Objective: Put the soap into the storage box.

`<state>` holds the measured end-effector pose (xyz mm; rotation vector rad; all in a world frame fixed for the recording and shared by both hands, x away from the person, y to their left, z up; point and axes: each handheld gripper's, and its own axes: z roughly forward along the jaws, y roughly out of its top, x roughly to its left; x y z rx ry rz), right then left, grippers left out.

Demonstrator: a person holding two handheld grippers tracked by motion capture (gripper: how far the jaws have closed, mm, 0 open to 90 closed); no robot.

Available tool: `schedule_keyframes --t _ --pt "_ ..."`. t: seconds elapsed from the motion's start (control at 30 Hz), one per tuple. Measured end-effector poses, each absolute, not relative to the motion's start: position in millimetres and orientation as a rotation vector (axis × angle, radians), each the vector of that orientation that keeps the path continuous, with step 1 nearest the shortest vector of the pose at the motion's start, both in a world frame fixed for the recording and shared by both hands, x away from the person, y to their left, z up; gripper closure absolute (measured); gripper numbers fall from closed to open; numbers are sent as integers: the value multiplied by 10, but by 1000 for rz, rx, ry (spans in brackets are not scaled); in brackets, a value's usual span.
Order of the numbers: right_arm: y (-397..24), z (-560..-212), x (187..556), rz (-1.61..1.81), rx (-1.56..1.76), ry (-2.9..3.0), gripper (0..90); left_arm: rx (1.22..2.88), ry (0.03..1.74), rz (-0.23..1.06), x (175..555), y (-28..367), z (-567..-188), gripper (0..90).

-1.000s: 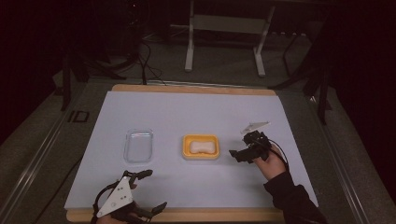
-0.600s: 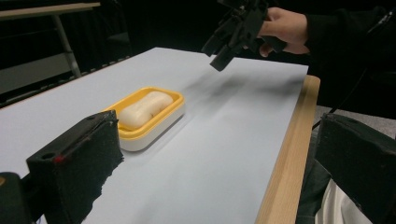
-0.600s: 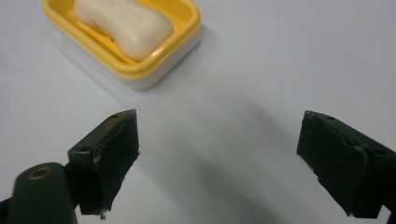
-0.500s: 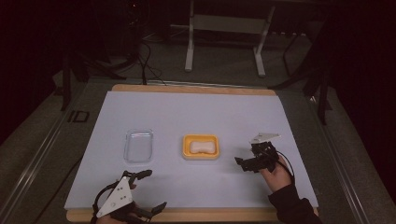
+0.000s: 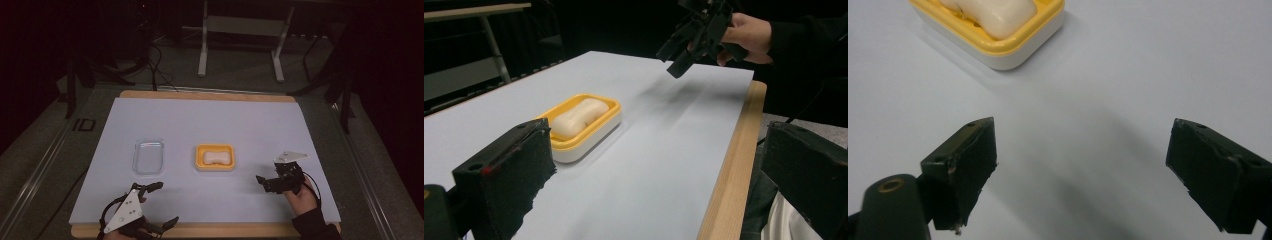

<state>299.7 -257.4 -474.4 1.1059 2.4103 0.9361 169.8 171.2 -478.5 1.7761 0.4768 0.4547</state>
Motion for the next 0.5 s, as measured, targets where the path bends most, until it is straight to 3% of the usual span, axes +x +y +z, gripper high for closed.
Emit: schedule_keyframes --t 0.5 --pt "-2682 -4743 2914 994 1108 2353 128 1785 473 452 1704 1703 -4784 11"
